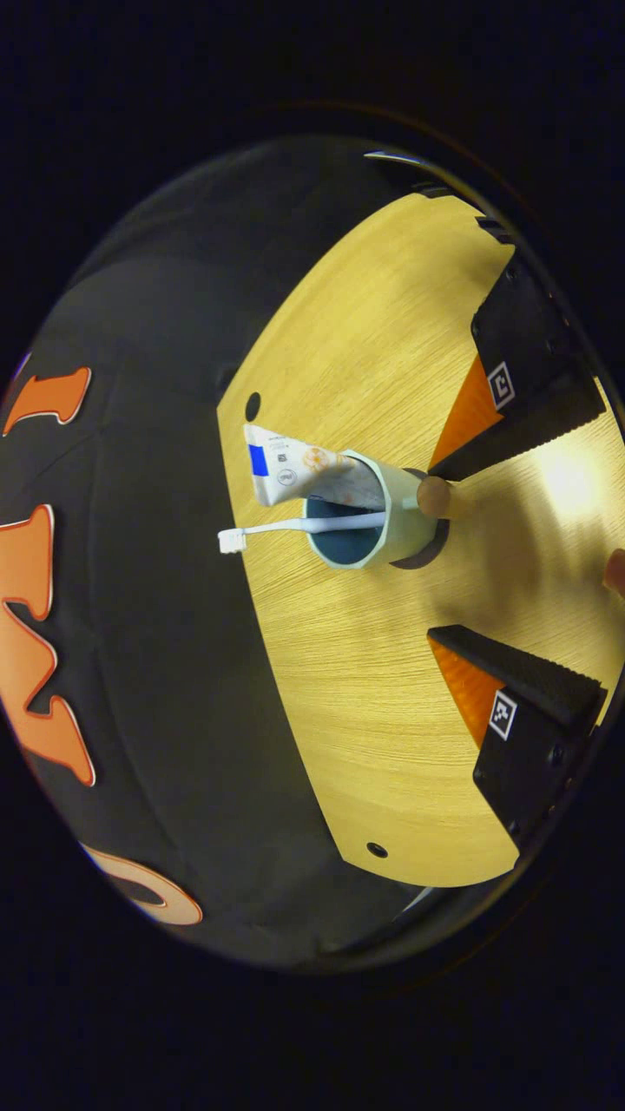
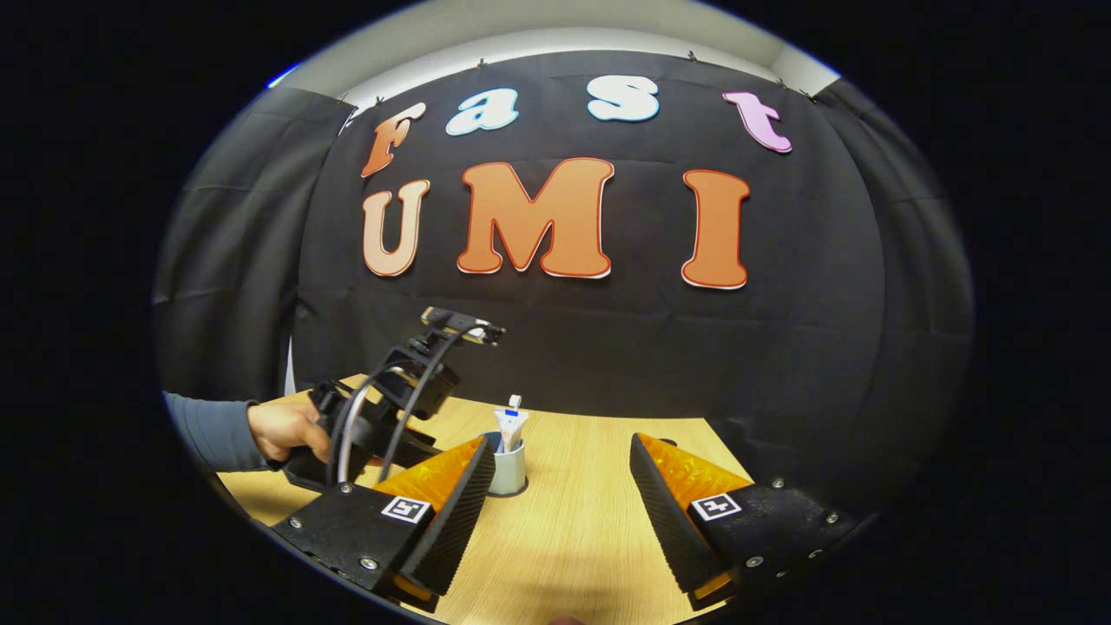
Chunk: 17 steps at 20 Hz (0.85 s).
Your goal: Put the toothbrush and toothpaste on the desktop into the cup, then pick up the cup and place it on the coaster on the desktop.
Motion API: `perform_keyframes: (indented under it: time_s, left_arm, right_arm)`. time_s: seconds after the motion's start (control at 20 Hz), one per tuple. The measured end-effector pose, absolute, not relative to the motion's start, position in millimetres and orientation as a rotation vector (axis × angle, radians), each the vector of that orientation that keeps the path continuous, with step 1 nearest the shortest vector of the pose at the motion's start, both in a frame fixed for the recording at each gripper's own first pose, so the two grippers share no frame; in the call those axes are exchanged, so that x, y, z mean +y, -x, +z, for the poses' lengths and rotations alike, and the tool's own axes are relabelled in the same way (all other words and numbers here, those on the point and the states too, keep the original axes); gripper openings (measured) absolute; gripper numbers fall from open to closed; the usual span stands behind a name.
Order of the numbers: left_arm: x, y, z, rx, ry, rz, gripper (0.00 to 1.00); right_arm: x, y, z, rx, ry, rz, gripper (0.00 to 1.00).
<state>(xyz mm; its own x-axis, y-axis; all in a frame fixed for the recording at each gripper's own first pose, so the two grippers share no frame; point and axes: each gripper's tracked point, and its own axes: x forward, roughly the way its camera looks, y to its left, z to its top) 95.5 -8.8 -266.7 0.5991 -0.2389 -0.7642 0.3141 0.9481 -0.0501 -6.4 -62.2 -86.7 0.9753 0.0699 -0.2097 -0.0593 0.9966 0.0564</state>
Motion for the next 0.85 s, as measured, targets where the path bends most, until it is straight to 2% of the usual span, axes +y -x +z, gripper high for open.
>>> perform_keyframes:
  time_s: [0.3, 0.35, 0.4, 0.5, 0.55, 0.6, 0.65, 0.8, 0.85]
  left_arm:
    - [32, -88, -187, 0.614, -0.068, -0.297, 1.00]
    - [40, -86, -171, 0.567, -0.063, -0.287, 0.96]
    - [50, -84, -157, 0.524, -0.062, -0.269, 0.99]
    - [79, -82, -133, 0.430, -0.071, -0.206, 0.99]
    - [91, -80, -124, 0.390, -0.074, -0.181, 0.99]
    - [105, -77, -118, 0.354, -0.069, -0.153, 0.99]
    - [114, -72, -109, 0.316, -0.062, -0.137, 0.99]
    - [140, -58, -87, 0.229, -0.049, -0.097, 0.99]
    - [146, -50, -81, 0.209, -0.038, -0.090, 0.99]
  right_arm:
    - [-36, -7, -64, 0.127, -0.033, 0.054, 0.94]
    - [-31, -8, -60, 0.113, -0.030, 0.054, 0.93]
    - [-26, -9, -58, 0.102, -0.026, 0.054, 0.94]
    - [-15, -8, -54, 0.076, -0.034, 0.052, 0.93]
    - [-8, -8, -51, 0.062, -0.041, 0.056, 0.97]
    - [-3, -8, -50, 0.054, -0.043, 0.059, 0.93]
    - [1, -10, -51, 0.046, -0.038, 0.056, 0.97]
    - [4, -11, -44, 0.016, -0.028, 0.034, 0.97]
    - [6, -13, -40, 0.005, -0.037, 0.033, 0.93]
